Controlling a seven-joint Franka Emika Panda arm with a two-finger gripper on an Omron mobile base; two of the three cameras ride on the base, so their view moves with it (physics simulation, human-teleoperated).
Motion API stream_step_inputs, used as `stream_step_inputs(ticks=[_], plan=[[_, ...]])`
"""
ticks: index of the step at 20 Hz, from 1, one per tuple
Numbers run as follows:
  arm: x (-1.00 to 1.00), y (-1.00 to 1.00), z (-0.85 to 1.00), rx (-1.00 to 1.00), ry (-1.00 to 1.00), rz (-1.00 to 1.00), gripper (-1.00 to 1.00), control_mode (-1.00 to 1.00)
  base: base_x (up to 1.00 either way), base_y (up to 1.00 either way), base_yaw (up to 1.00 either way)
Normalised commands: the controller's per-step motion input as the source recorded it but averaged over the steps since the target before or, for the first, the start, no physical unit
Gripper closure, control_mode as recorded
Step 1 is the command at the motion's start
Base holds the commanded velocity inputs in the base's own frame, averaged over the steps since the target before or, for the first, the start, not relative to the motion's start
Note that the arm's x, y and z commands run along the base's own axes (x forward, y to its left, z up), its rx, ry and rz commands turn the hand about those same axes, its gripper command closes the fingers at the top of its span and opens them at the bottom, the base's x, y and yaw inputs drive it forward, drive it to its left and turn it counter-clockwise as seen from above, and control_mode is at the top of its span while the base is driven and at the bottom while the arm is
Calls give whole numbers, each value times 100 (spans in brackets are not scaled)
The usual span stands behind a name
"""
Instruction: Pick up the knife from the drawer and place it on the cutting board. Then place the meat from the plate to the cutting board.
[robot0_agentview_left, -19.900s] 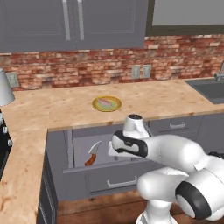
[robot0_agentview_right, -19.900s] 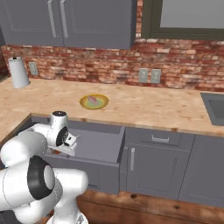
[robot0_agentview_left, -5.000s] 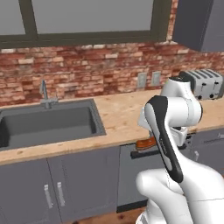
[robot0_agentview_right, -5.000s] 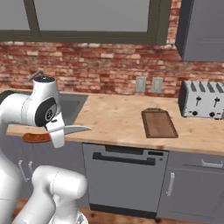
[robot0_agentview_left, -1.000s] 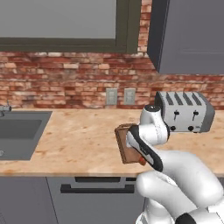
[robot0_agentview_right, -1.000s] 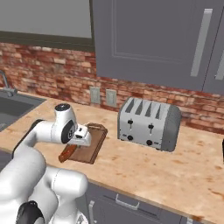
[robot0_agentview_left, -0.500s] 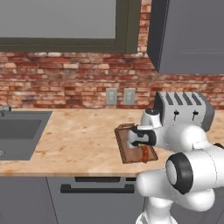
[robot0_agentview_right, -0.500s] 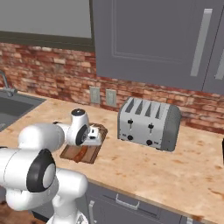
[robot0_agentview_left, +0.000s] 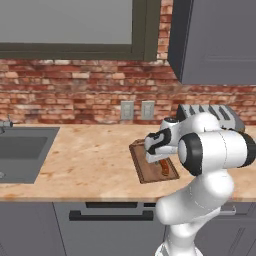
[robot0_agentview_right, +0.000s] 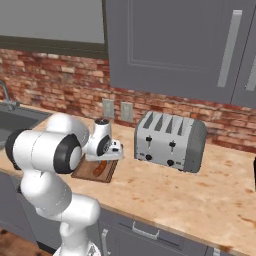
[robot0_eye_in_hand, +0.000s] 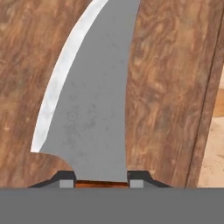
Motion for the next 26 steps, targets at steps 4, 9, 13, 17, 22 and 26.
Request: stream_step_inputs(ticks=[4, 9, 13, 17, 22, 26], plan=[[17, 0, -40, 0, 6, 9, -100, -100, 0, 0, 0], [-5, 3, -17, 0, -1, 2, -100, -100, 0, 0, 0], [-20, 1, 0, 0, -12, 0, -100, -100, 0, 0, 0], [-8, 0, 6, 0, -3, 0, -100, -100, 0, 0, 0], [-23, 0, 46, 0, 0, 0, -100, -100, 0, 0, 0], [-36, 0, 65, 0, 0, -1, -100, -100, 0, 0, 0]])
